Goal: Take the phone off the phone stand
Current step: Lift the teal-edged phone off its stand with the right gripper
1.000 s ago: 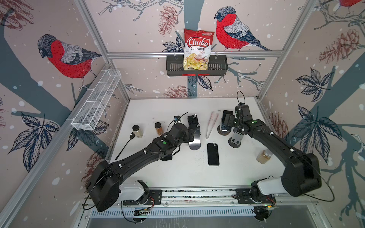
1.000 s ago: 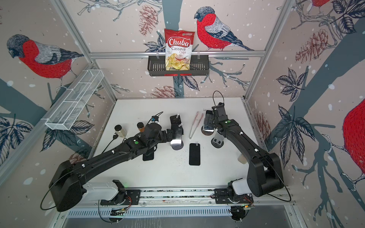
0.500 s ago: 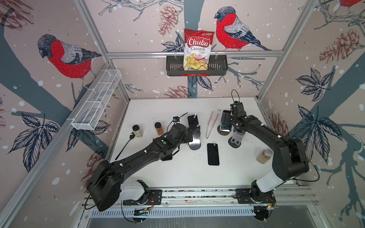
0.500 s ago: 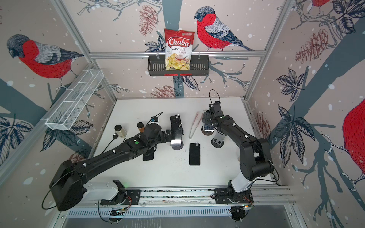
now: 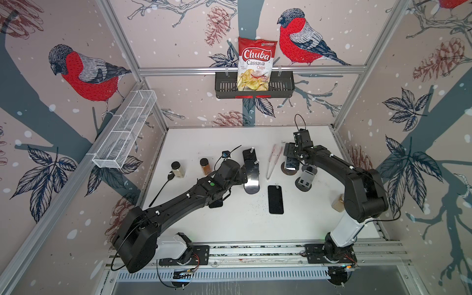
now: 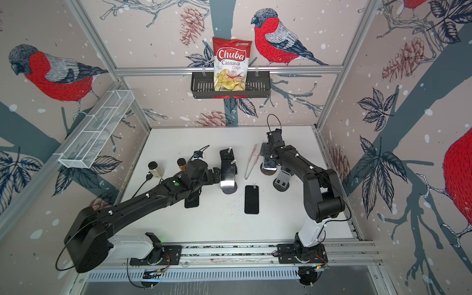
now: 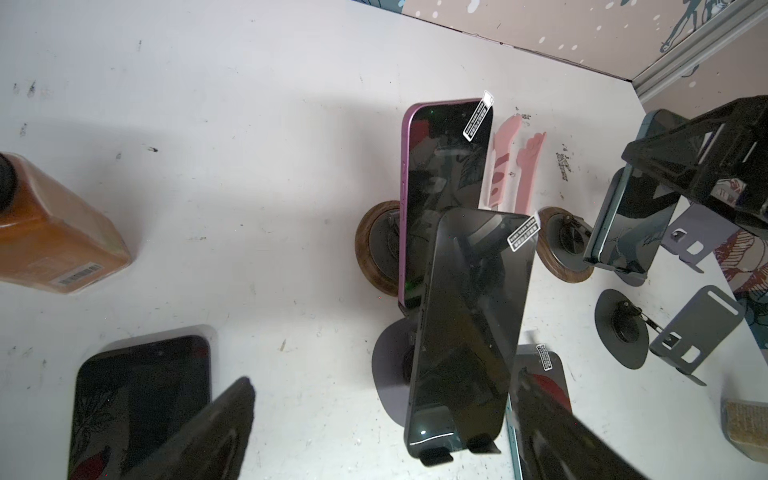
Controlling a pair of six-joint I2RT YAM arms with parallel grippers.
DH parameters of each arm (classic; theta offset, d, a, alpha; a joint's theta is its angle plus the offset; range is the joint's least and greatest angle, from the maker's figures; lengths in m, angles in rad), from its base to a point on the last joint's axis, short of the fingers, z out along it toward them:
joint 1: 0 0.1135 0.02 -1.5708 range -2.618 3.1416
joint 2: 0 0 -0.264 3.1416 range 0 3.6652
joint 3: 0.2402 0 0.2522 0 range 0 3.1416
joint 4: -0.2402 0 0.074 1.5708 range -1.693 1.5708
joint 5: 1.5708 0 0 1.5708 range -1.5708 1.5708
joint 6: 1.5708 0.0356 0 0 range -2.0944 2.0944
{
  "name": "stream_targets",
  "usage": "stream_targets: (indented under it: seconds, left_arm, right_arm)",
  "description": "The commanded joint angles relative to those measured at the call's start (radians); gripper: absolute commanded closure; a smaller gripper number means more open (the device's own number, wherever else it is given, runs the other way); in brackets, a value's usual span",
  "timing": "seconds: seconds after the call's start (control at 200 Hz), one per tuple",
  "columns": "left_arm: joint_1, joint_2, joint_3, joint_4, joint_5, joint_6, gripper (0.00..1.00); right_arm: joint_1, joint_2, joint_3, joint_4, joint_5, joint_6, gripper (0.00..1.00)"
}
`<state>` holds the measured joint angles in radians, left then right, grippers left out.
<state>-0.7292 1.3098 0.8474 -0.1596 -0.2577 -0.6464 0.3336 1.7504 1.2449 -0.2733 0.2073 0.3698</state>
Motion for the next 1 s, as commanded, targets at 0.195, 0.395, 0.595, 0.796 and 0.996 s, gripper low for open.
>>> stream_targets:
  seconds: [0.195, 0.395, 0.595, 0.796, 0.996]
  left_arm:
    - [0.014, 0.002, -0.005, 0.031, 0.006, 0.019, 0.04]
    - [0.019, -0.001, -0.01, 0.032, 0.011, 0.018, 0.04]
    - [0.02, -0.007, -0.014, 0.038, 0.014, 0.019, 0.04]
    - [0.022, -0.013, -0.027, 0.049, 0.02, 0.018, 0.04]
    - [0.024, -0.012, -0.025, 0.051, 0.028, 0.021, 0.04]
  right_arm:
    - [0.002, 0.048, 0.045, -0.008, 0.044, 0.014, 0.27]
    - [0.006, 0.049, 0.05, -0.013, 0.045, 0.006, 0.41]
    - [0.011, 0.036, 0.055, -0.02, 0.05, 0.0, 0.44]
    - [0.021, 0.002, 0.05, -0.018, 0.06, -0.017, 0.44]
    - [0.03, -0.036, 0.048, -0.026, 0.064, -0.032, 0.45]
